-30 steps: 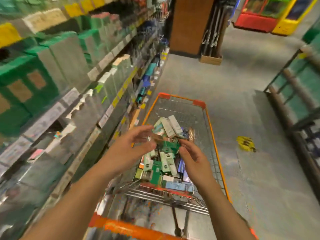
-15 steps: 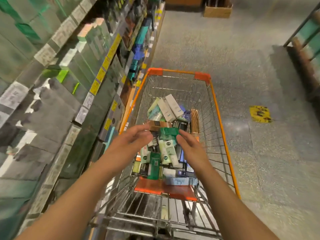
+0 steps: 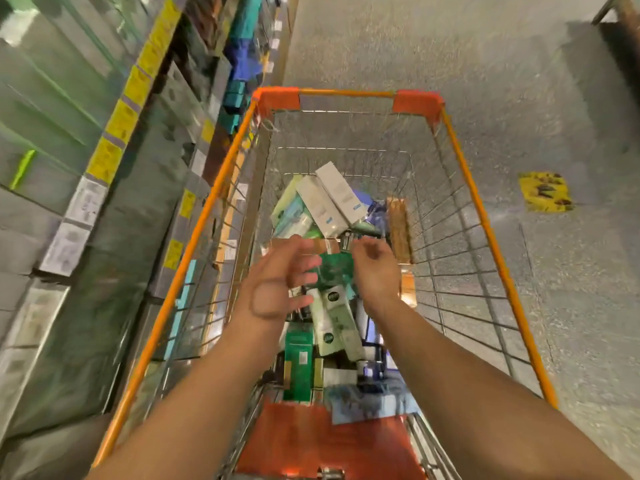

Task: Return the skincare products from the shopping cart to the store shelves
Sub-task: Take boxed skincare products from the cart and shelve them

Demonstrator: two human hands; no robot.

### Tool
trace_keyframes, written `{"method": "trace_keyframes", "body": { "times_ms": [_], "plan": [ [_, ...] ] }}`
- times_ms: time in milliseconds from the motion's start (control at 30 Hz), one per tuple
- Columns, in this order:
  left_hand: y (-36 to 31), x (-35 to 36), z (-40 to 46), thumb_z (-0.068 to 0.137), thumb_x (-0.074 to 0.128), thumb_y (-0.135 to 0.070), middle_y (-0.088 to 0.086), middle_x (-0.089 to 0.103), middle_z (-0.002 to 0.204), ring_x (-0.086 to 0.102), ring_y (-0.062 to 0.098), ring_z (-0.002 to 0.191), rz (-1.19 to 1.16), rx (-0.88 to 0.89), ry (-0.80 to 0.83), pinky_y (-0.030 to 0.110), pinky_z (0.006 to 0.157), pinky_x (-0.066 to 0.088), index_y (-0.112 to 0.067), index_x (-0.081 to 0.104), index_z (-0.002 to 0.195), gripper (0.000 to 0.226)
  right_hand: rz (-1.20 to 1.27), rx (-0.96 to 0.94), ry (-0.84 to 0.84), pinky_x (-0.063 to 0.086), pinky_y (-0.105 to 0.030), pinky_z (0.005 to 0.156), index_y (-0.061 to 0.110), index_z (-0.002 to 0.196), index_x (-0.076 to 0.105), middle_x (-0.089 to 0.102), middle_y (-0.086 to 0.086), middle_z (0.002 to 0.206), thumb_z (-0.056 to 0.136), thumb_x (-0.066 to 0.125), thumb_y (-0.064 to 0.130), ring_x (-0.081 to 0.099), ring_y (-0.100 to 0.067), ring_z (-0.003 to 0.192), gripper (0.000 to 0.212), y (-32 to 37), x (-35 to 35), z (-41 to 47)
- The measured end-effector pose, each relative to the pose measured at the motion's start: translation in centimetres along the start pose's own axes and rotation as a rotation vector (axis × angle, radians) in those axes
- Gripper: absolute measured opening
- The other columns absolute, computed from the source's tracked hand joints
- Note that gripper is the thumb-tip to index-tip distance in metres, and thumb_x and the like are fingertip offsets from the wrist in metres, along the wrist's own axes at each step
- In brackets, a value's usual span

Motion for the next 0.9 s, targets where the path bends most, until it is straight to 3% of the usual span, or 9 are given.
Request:
{"method": "trace_keyframes", "body": {
  "times_ms": [100, 200, 233, 333, 467, 600, 667, 800, 900],
  "plan": [
    [1.9, 0.4, 2.4, 0.097, 0.057, -0.047, 0.001, 0.074, 0.093, 0.062, 0.021, 0.088, -0.045, -0.032, -0.05, 0.036, 0.076, 0.049, -0.027, 0.076, 0.089, 0.029, -0.022, -0.035, -0.062, 0.05, -0.024, 0.068, 0.021, 0.116, 0.063, 0.072, 0.001, 0.104, 0.096, 0.067, 0.033, 0.069, -0.021, 0.094, 0.023, -0.9, 1.2, 4.5],
    [3.2, 0.7, 3.7, 0.101, 0.051, -0.042, 0.002, 0.076, 0.09, 0.065, 0.019, 0.084, -0.096, -0.062, -0.108, 0.037, 0.075, 0.052, -0.026, 0.077, 0.091, 0.031, -0.052, -0.044, -0.129, 0.04, -0.008, 0.057, 0.016, 0.13, 0.06, 0.072, -0.002, 0.112, 0.099, 0.064, 0.027, 0.067, -0.017, 0.092, 0.034, -1.2, 2.1, 8.5],
    [3.5, 0.7, 4.0, 0.101, 0.051, -0.042, 0.003, 0.077, 0.09, 0.066, 0.02, 0.086, -0.112, -0.069, -0.123, 0.037, 0.076, 0.053, -0.024, 0.076, 0.096, 0.031, -0.049, -0.042, -0.149, 0.045, -0.009, 0.063, 0.016, 0.134, 0.058, 0.07, -0.002, 0.117, 0.099, 0.064, 0.027, 0.067, -0.017, 0.097, 0.037, -1.2, 2.4, 9.5],
    [4.3, 0.6, 4.6, 0.1, 0.049, -0.042, 0.002, 0.078, 0.09, 0.068, 0.02, 0.09, -0.139, -0.065, -0.151, 0.04, 0.082, 0.052, -0.021, 0.074, 0.106, 0.034, -0.053, -0.057, -0.179, 0.055, -0.032, 0.091, 0.015, 0.146, 0.053, 0.064, -0.006, 0.135, 0.099, 0.062, 0.024, 0.065, -0.023, 0.115, 0.048, -1.4, 3.6, 12.0],
    [4.6, 0.4, 5.0, 0.1, 0.047, -0.044, 0.001, 0.079, 0.091, 0.07, 0.021, 0.095, -0.138, -0.07, -0.15, 0.044, 0.089, 0.054, -0.024, 0.076, 0.106, 0.036, -0.149, -0.042, -0.114, 0.051, -0.033, 0.097, 0.019, 0.15, 0.049, 0.055, -0.012, 0.143, 0.1, 0.063, 0.034, 0.06, -0.029, 0.121, 0.054, -1.8, 5.1, 14.0],
    [4.9, 0.2, 5.7, 0.102, 0.045, -0.045, 0.0, 0.078, 0.092, 0.069, 0.023, 0.098, -0.13, -0.098, -0.142, 0.046, 0.092, 0.054, -0.021, 0.075, 0.106, 0.038, -0.199, 0.0, -0.061, 0.047, -0.036, 0.07, 0.022, 0.104, 0.053, 0.061, -0.015, 0.121, 0.093, 0.07, 0.034, 0.064, -0.031, 0.094, 0.023, -2.7, 6.5, 15.4],
    [5.3, 0.0, 6.0, 0.102, 0.045, -0.046, -0.001, 0.078, 0.094, 0.069, 0.021, 0.098, -0.124, -0.115, -0.143, 0.045, 0.092, 0.054, -0.021, 0.075, 0.104, 0.04, -0.215, 0.005, -0.053, 0.044, -0.035, 0.063, 0.026, 0.086, 0.045, 0.062, -0.013, 0.109, 0.088, 0.072, 0.026, 0.062, -0.031, 0.082, 0.028, -3.3, 7.0, 15.8],
    [5.9, -0.2, 6.1, 0.104, 0.043, -0.047, -0.001, 0.078, 0.096, 0.069, 0.022, 0.099, -0.1, -0.148, -0.141, 0.048, 0.096, 0.052, -0.022, 0.075, 0.107, 0.041, -0.183, 0.021, -0.052, 0.045, -0.036, 0.062, 0.026, 0.079, 0.037, 0.058, -0.002, 0.086, 0.088, 0.072, 0.017, 0.056, -0.026, 0.076, 0.037, -3.6, 7.2, 15.5],
    [5.8, -0.4, 6.0, 0.106, 0.042, -0.045, 0.003, 0.077, 0.1, 0.068, 0.025, 0.102, -0.086, -0.156, -0.152, 0.048, 0.096, 0.053, -0.021, 0.073, 0.111, 0.04, -0.121, 0.016, -0.03, 0.054, -0.029, 0.064, 0.026, 0.093, 0.043, 0.065, -0.007, 0.112, 0.084, 0.077, 0.01, 0.064, -0.024, 0.092, 0.038, -3.3, 7.1, 14.4]
  ]
}}
Point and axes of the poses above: each hand's wrist, its own z-axis towards the middle knuckle, its own x-axis out of the palm, y = z × x, the point moved 1 cm from there along z, towards the middle knuckle
